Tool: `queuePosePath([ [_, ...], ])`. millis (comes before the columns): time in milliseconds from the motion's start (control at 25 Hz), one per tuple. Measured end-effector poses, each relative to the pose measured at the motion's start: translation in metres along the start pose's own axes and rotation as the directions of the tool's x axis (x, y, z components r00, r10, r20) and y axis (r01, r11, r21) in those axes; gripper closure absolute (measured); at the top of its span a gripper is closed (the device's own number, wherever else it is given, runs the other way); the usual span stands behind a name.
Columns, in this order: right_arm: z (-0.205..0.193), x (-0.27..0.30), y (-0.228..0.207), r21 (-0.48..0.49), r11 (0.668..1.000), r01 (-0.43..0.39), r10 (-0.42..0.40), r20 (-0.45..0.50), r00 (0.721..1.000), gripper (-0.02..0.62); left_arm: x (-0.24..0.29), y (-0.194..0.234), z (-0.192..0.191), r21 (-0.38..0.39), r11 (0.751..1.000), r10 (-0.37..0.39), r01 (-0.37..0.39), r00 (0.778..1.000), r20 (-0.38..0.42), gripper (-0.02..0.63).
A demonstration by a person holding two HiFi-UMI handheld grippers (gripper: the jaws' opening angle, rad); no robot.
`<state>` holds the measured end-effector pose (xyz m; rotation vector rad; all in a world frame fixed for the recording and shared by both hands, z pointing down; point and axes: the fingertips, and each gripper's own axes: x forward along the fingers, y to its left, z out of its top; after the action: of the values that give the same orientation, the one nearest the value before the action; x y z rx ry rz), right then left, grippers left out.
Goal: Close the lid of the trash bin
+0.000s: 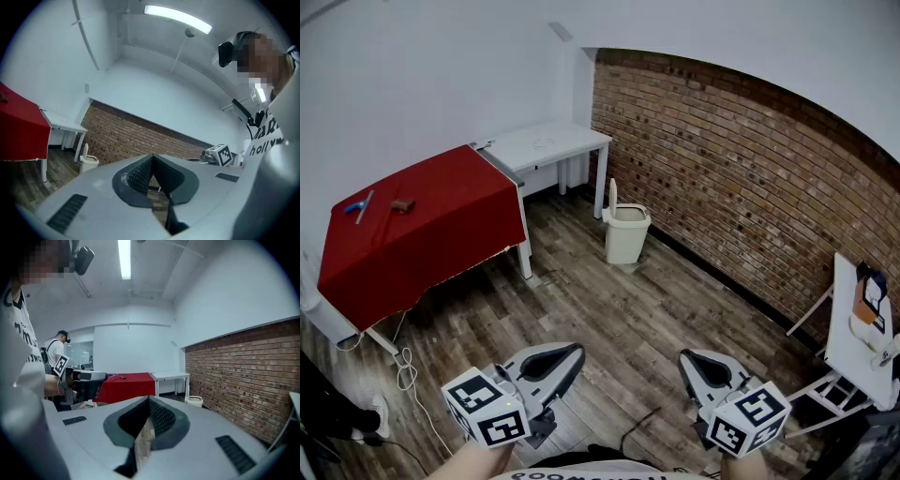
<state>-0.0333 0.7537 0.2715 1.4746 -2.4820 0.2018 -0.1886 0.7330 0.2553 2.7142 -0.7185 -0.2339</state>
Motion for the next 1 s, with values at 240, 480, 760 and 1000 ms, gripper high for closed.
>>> queuePosePath([
  [240,0.002,0.015,0.011,0.004,1.000,0.006,-0.006,0.000,1.000,0.586,-0.017,0.017,0.005,0.001,1.000,0.011,-0.011,1.000,0.004,0.600],
  [480,0.011,0.025,0.037,0.053,0.998,-0.025,0.020,0.093,0.995,0.586,-0.042,0.028,0.001,0.002,1.000,-0.015,0.015,1.000,-0.024,0.600],
  [760,-0.012,0.031,0.045,0.004,1.000,-0.014,0.014,0.021,1.000,0.586,-0.054,0.048,-0.007,-0.006,1.000,0.013,-0.013,1.000,-0.010,0.600],
  [1000,-0.017,0.065,0.017,0.033,0.998,-0.058,0.059,-0.018,0.998,0.586,-0.043,0.079,-0.008,-0.025,0.994,0.104,-0.105,0.994,-0.029,0.600],
])
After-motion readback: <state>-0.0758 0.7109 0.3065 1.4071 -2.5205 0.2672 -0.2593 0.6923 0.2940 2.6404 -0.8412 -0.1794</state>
